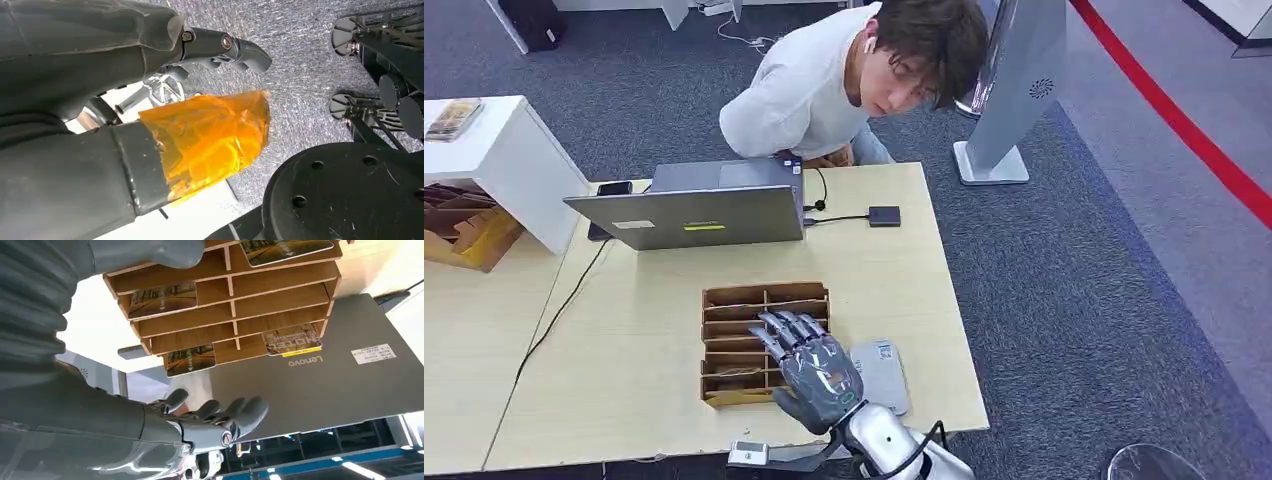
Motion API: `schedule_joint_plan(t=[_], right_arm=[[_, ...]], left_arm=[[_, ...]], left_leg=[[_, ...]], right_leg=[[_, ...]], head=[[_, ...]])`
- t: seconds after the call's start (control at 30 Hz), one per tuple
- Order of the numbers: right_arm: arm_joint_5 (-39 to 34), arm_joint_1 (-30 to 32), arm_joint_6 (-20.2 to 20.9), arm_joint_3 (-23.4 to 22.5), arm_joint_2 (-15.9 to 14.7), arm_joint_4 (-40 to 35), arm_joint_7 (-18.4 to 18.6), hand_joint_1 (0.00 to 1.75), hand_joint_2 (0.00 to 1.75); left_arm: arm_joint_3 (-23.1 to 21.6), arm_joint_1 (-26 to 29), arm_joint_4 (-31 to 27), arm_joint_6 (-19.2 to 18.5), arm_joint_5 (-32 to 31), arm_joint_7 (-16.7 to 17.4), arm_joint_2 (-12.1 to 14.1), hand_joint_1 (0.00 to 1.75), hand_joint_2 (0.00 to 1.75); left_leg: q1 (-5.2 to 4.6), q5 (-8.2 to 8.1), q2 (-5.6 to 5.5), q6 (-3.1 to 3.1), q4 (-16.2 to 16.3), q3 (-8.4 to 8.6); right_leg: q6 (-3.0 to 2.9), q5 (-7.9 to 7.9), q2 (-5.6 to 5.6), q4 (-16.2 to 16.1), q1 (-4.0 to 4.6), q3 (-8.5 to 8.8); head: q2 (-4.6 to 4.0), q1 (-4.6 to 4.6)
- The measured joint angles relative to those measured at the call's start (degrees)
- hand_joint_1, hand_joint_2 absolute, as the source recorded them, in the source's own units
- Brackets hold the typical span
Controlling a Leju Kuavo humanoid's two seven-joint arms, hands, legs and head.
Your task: Pass the card to the sensor for recognition and then transmit it.
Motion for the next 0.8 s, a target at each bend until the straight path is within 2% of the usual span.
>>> schedule_joint_plan(t=[0.2,0.37,0.43,0.57,0.7,0.8], right_arm=[[0.0,-0.2,-0.1,0.0,0.0,0.2,0.0,0.31,1.75],[0.0,-0.3,-0.1,0.1,0.0,0.4,0.0,0.42,1.75],[-0.1,-0.3,-0.1,0.1,0.0,0.4,0.0,0.40,1.75],[-0.4,-0.3,0.4,0.1,0.0,0.4,0.0,0.59,1.75],[-0.6,-0.4,0.7,0.1,0.0,0.6,0.6,0.52,1.75],[-0.7,-0.5,0.7,0.1,0.0,0.9,0.6,0.54,1.75]], left_arm=[[-0.5,0.0,0.0,0.0,0.0,0.0,0.0,0.00,0.00],[-0.8,0.0,0.0,0.0,0.0,0.0,0.0,0.00,0.00],[-0.8,0.0,0.0,0.0,0.1,0.0,0.0,0.00,0.00],[-0.8,0.0,0.0,0.1,0.2,0.1,0.0,0.00,0.00],[-0.9,0.0,0.0,0.0,0.3,0.1,0.0,0.00,0.00],[-0.9,0.0,0.0,0.0,0.5,0.1,0.0,0.00,0.00]], left_leg=[[0.00,0.00,0.00,0.00,0.0,0.00],[0.00,0.00,0.00,0.00,0.0,0.00],[0.00,0.00,0.00,0.00,0.0,0.00],[0.00,0.00,0.00,0.00,0.0,0.00],[0.00,0.00,0.00,0.00,0.0,0.00],[0.00,0.00,0.00,0.00,0.0,-0.01]], right_leg=[[0.00,0.00,0.00,0.0,0.00,0.00],[0.00,0.00,0.00,0.0,0.00,0.00],[0.00,0.00,0.00,0.0,0.00,0.00],[0.00,0.00,0.00,0.0,0.00,0.00],[0.00,0.00,0.00,0.0,0.00,0.00],[0.00,0.00,0.00,0.0,0.00,0.00]], head=[[0.00,0.00],[0.00,0.00],[0.00,0.00],[0.00,0.00],[0.00,0.00],[0.00,0.00]])
